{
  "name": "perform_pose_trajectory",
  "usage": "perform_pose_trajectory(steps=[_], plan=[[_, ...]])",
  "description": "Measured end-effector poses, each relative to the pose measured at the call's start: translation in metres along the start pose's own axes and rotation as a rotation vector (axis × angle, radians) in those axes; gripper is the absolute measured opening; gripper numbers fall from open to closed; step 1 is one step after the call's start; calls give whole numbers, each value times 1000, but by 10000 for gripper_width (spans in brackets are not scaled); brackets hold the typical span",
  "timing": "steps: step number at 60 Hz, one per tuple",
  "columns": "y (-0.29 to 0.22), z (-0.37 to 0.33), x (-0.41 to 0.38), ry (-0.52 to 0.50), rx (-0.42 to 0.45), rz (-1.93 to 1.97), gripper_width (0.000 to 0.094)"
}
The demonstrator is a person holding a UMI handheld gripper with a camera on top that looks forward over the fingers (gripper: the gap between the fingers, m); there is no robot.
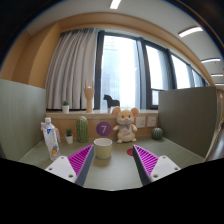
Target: Pour water
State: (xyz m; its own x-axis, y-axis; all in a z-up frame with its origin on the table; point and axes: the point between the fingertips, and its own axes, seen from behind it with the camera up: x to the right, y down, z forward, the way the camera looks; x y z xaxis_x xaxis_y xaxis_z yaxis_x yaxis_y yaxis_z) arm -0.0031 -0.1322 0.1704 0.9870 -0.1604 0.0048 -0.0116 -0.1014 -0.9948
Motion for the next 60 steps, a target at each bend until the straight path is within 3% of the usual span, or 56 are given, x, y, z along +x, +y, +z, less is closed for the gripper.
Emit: perform_pose_trajectory(steps=[16,30,60], plan=[[46,14,-124,-176,-68,-31,791],[49,32,-218,-301,-49,-29,797],[31,136,-309,-369,-18,4,797]])
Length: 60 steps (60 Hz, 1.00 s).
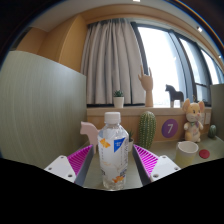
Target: Pour water
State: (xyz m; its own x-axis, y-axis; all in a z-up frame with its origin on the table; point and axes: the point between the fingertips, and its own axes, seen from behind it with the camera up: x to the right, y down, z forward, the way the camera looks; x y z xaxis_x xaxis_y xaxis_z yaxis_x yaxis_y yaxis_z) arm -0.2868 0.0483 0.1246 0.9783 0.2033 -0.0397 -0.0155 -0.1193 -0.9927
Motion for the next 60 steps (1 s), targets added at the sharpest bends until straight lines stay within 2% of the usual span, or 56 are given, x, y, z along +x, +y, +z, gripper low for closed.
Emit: perform_pose_trajectory(steps=[7,9,13,23,36,41,50,60], plan=[[-2,20,-5,-25,5,-3,746],[0,22,-5,-24,9,-13,689],[2,27,0,1,12,-29,517],[-2,24,-1,4,51,2,373],[-2,27,15,0,39,75,368],[-10,27,28,18,35,212,370],[-43,25,68,-7,104,609,368],[-65,29,113,-85,209,1104,369]])
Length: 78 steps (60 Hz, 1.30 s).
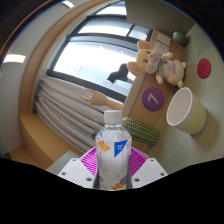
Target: Pour water
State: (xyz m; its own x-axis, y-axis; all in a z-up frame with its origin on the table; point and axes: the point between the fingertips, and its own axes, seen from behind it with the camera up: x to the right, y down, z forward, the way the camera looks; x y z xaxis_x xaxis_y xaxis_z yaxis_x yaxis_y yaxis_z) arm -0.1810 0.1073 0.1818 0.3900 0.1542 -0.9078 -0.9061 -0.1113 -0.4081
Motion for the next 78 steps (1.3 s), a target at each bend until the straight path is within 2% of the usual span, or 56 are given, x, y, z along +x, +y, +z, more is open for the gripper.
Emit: perform_pose_trajectory(steps=[13,22,37,41,48,58,69,78], plan=[[-50,4,27,-26,125,503,367],[-62,8,37,-34,166,766,368],[-91,9,51,-111,299,1096,369],[-92,7,56,-110,316,1152,367],[-85,8,58,-94,296,1157,371],[-91,11,28,-98,245,872,369],[-107,11,-31,-51,111,119,369],[-148,1,-51,27,94,-503,369]])
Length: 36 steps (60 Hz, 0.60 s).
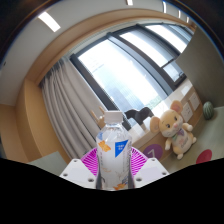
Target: Pour water
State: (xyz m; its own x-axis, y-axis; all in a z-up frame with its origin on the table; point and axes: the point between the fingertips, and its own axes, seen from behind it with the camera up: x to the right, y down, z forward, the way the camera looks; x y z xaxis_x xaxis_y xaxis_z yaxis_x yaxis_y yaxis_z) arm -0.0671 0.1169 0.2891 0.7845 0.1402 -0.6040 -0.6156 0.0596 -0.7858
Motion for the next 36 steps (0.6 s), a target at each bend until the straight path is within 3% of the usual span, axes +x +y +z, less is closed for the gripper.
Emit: perform_pose_trajectory(steps=[10,19,29,36], plan=[[-53,-4,46,165,41,-424,385],[-75,-17,128,361,7,-621,385],[-66,-24,222,497,-47,-672,385],[-44,-19,269,530,-102,-675,384]])
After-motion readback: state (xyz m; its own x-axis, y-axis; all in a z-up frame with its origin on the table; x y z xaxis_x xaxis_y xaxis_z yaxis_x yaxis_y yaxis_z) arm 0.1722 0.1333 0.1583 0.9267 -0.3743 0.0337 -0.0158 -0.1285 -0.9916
